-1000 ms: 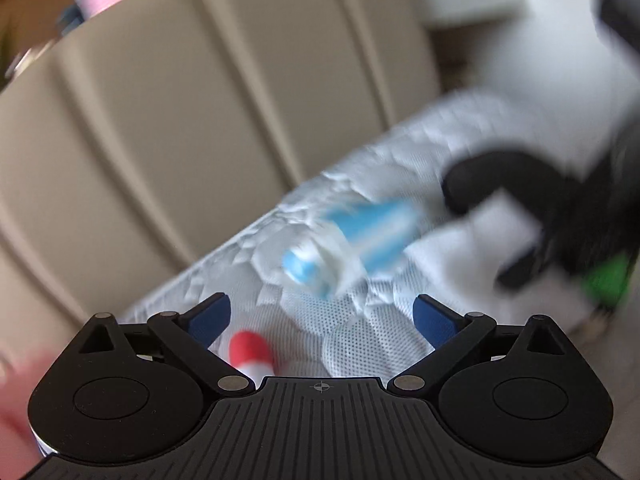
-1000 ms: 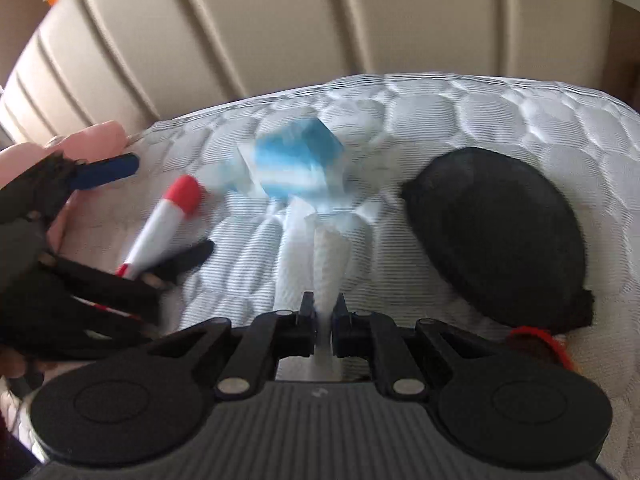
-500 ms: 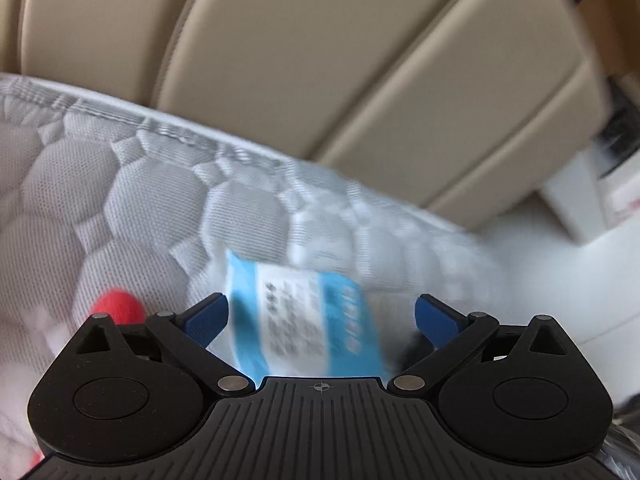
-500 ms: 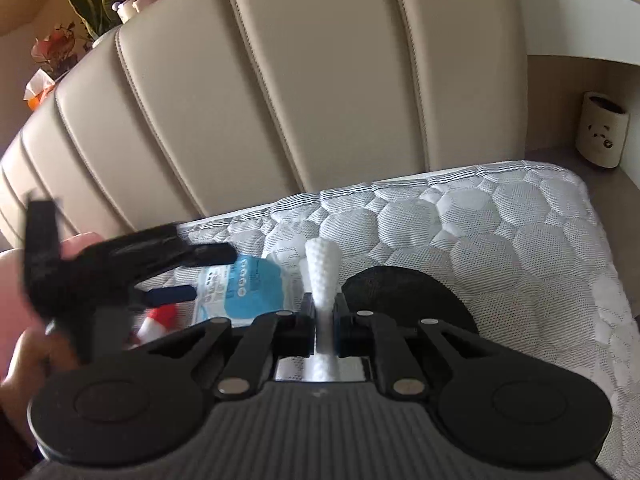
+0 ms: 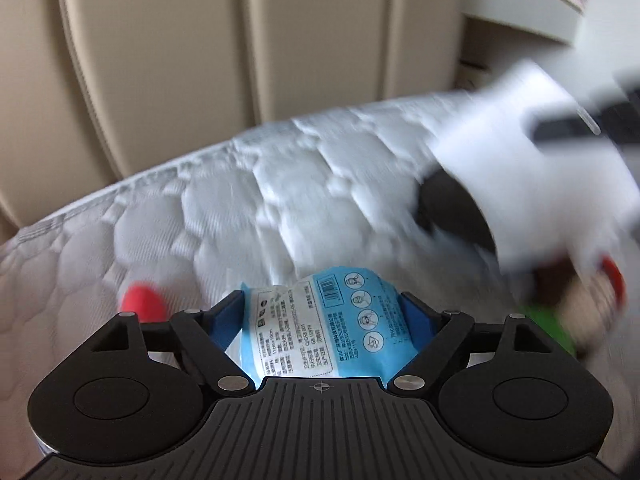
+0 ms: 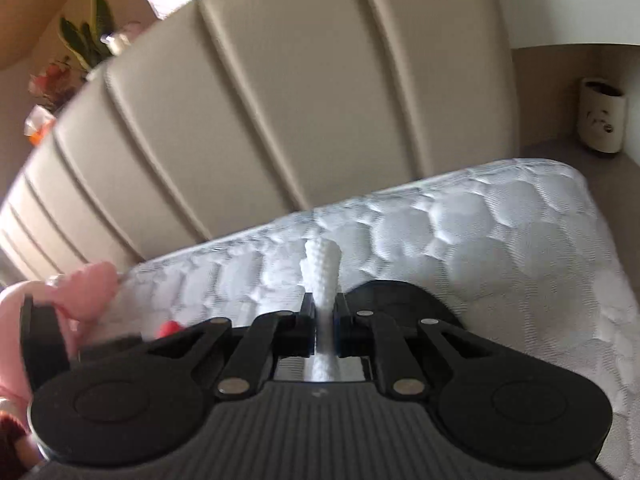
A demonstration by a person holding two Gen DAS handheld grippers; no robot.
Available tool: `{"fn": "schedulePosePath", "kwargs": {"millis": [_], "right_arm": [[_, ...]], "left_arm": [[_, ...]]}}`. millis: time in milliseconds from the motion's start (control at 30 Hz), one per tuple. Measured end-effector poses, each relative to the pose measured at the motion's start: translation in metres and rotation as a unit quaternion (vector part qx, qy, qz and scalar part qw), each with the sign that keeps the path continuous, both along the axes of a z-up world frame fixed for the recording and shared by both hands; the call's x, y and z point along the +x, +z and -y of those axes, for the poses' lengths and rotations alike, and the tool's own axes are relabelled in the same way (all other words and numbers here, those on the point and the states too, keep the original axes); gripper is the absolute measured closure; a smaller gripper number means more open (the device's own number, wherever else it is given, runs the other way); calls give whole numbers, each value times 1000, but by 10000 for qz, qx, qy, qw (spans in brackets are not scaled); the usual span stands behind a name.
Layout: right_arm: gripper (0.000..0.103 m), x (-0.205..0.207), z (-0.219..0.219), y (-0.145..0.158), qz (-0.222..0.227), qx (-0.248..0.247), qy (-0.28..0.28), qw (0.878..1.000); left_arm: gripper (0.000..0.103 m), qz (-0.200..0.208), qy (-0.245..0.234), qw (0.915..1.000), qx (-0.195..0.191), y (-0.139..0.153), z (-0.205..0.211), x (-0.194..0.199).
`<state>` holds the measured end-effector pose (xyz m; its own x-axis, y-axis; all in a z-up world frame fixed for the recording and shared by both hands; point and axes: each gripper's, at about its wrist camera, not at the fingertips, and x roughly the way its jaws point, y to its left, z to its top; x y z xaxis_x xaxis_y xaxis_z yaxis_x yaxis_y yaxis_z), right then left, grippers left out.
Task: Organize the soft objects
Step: 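Rub the towel over the packet again while the left tool turns it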
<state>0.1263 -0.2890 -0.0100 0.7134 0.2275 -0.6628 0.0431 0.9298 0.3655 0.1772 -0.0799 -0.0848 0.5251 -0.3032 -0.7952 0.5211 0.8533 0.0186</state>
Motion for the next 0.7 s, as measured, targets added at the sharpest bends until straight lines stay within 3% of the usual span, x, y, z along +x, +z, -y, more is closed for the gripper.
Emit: {"fn": "schedulePosePath", "kwargs": {"millis": [100, 200, 267, 333, 400, 433, 500, 700], "right_arm": [[93, -6, -16, 2, 55, 249, 380, 9990], [93, -10, -29, -6, -120, 877, 731, 9934], [93, -10, -34, -13, -264, 1594, 958, 9822], [93, -12, -36, -15, -372, 2268, 1098, 9670], [93, -13, -39, -16, -419, 2283, 1125, 9662], [93, -13, -41, -17, -423, 2042, 1080, 9720], [93, -13, -41, -21, -468, 1582, 945, 9818], [91, -7, -28, -47, -956, 1056, 452, 9888]], "left_arm": [[17, 217, -72, 9991, 357, 16, -4, -37], [17, 762, -394, 9944, 614, 21, 1, -60], [16, 1487, -880, 9810, 884, 20, 5, -79], [16, 2260, -1396, 9549, 1326, 12, 13, -99], [16, 2682, -1673, 9377, 1445, 8, 19, -112], [16, 2791, -1700, 9354, 1352, 10, 20, -115], [16, 2861, -1572, 9380, 1167, 18, 21, -114], [15, 2257, -1142, 9620, 1028, 18, 12, -93]]}}
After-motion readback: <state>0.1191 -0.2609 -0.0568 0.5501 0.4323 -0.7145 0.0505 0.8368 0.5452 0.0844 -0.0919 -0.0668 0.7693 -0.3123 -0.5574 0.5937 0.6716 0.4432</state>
